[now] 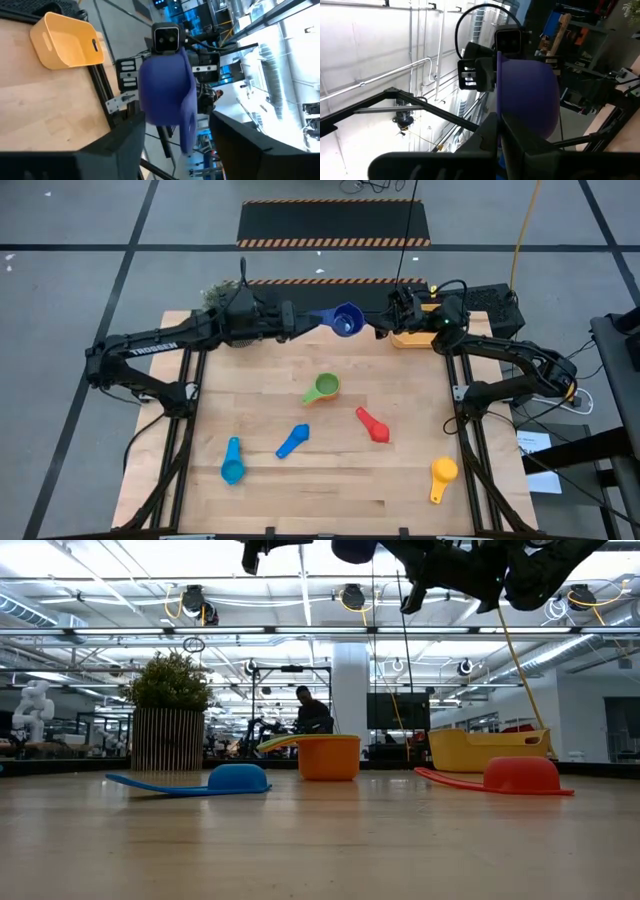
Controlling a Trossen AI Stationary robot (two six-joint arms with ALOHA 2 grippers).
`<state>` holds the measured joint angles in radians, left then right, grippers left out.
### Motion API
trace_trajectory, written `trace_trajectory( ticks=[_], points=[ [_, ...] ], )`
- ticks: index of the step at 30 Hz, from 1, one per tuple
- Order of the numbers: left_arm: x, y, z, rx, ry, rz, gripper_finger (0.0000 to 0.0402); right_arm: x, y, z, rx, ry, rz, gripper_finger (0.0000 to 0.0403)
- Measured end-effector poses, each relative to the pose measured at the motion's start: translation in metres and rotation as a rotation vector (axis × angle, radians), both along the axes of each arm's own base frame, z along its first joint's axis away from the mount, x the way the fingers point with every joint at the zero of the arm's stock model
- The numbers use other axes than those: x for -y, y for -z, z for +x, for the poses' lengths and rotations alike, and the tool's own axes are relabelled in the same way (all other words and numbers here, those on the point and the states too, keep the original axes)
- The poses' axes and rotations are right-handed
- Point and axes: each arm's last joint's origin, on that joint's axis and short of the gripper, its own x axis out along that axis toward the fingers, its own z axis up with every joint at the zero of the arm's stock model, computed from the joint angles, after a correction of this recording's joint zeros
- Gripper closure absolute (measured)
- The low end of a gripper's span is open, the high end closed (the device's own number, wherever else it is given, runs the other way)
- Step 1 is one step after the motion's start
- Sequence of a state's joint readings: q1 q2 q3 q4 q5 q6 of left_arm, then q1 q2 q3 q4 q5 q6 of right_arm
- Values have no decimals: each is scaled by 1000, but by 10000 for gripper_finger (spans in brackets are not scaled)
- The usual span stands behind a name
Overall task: Nest measuring cups in basket
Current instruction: Stack the dark blue measuring cup on top of the green measuring cup
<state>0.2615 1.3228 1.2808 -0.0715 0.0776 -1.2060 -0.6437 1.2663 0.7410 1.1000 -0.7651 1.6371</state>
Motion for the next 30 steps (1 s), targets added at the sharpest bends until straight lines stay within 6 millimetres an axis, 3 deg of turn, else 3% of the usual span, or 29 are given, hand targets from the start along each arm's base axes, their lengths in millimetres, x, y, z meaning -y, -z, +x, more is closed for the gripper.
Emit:
trace_trajectory(
  ticks=[8, 24, 30],
  points=[
    [-4, -2, -1, 23, -20, 37, 278, 5, 1, -4, -22, -21, -2, 403],
    [-7, -5, -2, 46, -21, 82, 288, 8, 1, -6, -24, -12, 3, 403],
    [-6, -7, -1, 50, -5, 122, 352, 8, 1, -6, -28, -24, -8, 403]
  ],
)
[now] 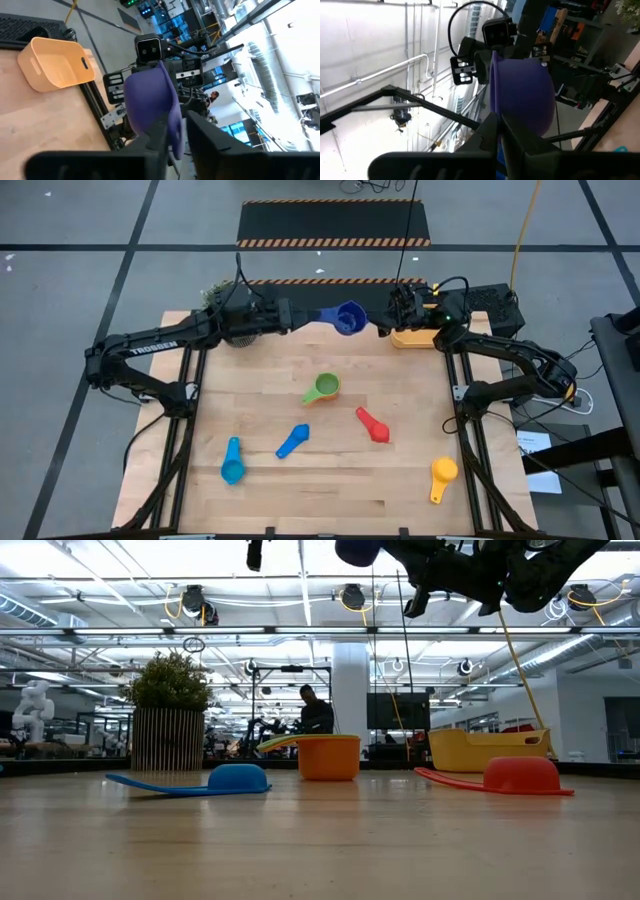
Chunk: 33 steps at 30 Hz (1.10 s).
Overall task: Nest measuring cups in basket
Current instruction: Stack the dark blue measuring cup on top of the green measuring cup
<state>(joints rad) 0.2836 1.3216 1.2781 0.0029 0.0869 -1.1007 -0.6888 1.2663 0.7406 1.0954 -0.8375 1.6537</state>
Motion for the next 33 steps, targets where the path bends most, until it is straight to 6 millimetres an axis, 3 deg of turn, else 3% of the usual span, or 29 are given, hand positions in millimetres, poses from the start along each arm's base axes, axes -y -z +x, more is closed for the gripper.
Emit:
trace_trajectory(
  ticks=[3, 10, 26, 29, 33],
  points=[
    [0, -1, 0, 8, 11, 13, 391, -1, 0, 0, -5, -14, -21, 403],
    [10, 0, 3, -16, 10, 58, 387, 3, 3, -1, -38, -20, 21, 382],
    [63, 20, 7, -215, -174, 53, 389, 24, 7, -22, -128, -71, 56, 210],
    [75, 37, 8, -210, -231, 35, 391, 26, 7, -23, -128, -64, 56, 196],
    [91, 75, 9, -152, -301, -44, 395, 26, 7, -23, -126, -61, 53, 188]
  ],
)
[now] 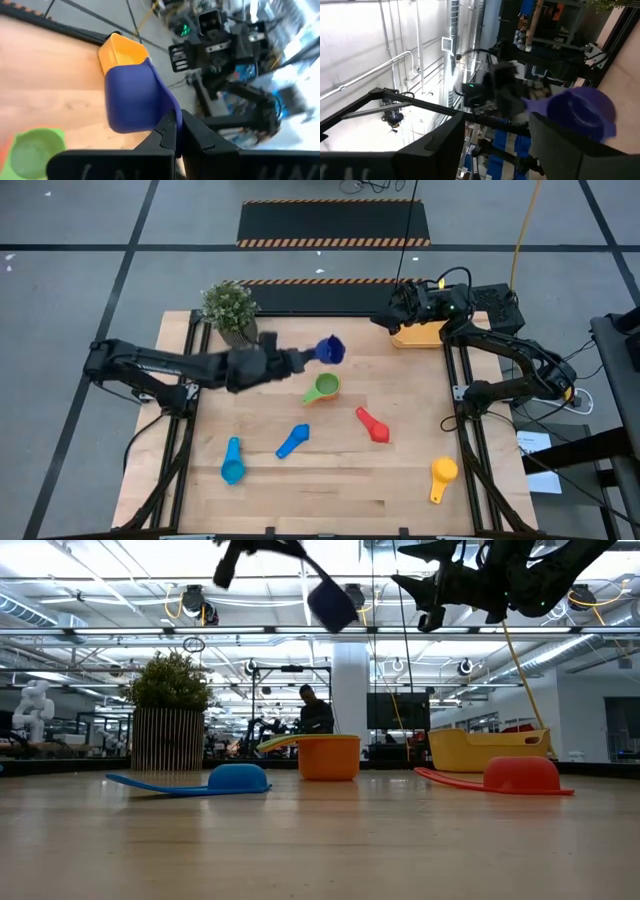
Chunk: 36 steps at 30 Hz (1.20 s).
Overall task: Nest measuring cups in basket
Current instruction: Stack the dark blue measuring cup on top of the green measuring cup
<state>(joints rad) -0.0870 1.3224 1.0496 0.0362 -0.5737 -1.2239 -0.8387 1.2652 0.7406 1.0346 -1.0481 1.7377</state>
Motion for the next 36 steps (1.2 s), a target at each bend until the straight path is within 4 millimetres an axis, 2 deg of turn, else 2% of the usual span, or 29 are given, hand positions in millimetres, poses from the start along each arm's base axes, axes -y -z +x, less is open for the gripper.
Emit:
trace_trajectory(
  ticks=[5, 10, 12, 17, 21, 26, 29, 36],
  points=[
    [20, 40, -4, 148, -95, -14, 394, -1, 0, 1, 4, 5, 1, 187],
    [40, 68, -9, 83, -159, 75, 391, -4, -2, 4, 26, 39, 20, 187],
    [46, 85, -10, 19, -175, 103, 389, -8, -5, 5, 36, 33, 15, 187],
    [58, 118, 7, 37, -194, 51, 396, -19, -11, 6, 56, -14, -24, 187],
    [66, 153, 24, 101, -220, -13, 385, -28, -15, 5, 71, -46, -58, 188],
    [75, 172, 37, 210, -273, -29, 386, -34, -12, 0, 72, -51, -60, 188],
    [79, 179, 37, 212, -297, -23, 395, -36, -7, -3, 61, -51, -44, 188],
    [81, 187, 33, 197, -383, -39, 384, -41, 5, -9, 41, -40, -8, 188]
  ],
)
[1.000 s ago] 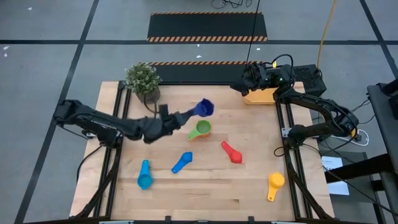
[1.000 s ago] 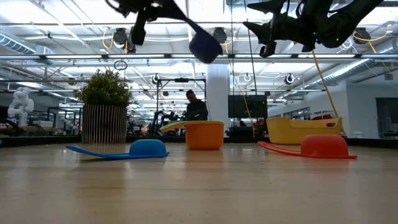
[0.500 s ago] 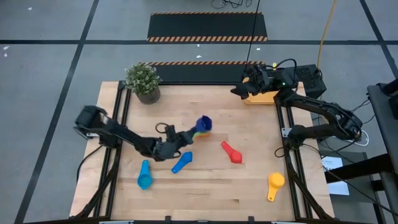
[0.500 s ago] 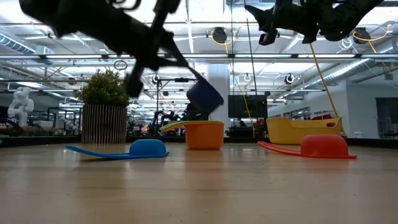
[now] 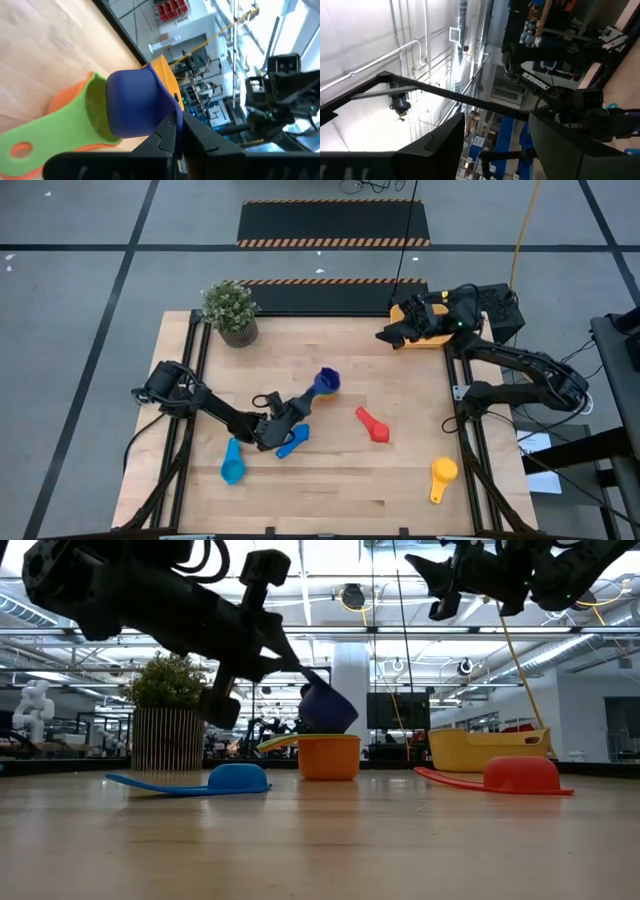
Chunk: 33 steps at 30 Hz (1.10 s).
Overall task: Nest measuring cups in basket
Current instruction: Stack the dark blue measuring cup on top of the green measuring cup
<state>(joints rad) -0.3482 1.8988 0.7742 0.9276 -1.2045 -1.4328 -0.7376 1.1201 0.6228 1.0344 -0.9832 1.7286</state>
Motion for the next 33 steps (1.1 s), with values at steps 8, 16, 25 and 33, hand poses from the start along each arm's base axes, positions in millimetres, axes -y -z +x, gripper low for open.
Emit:
trace_trajectory(
  ticks=[8, 16, 25, 33],
  points=[
    [-1, 5, -1, 11, -10, -38, 382, 0, 12, -2, -10, 56, 41, 188],
    [-10, 9, 3, -14, 38, -72, 367, 0, 14, -2, -13, 72, 33, 188],
    [-14, 16, 2, -69, 53, -90, 316, 0, 15, -1, -19, 65, 35, 188],
    [-14, 20, 2, -122, 108, -101, 221, 0, 14, -2, -17, 60, 42, 188]
  ],
)
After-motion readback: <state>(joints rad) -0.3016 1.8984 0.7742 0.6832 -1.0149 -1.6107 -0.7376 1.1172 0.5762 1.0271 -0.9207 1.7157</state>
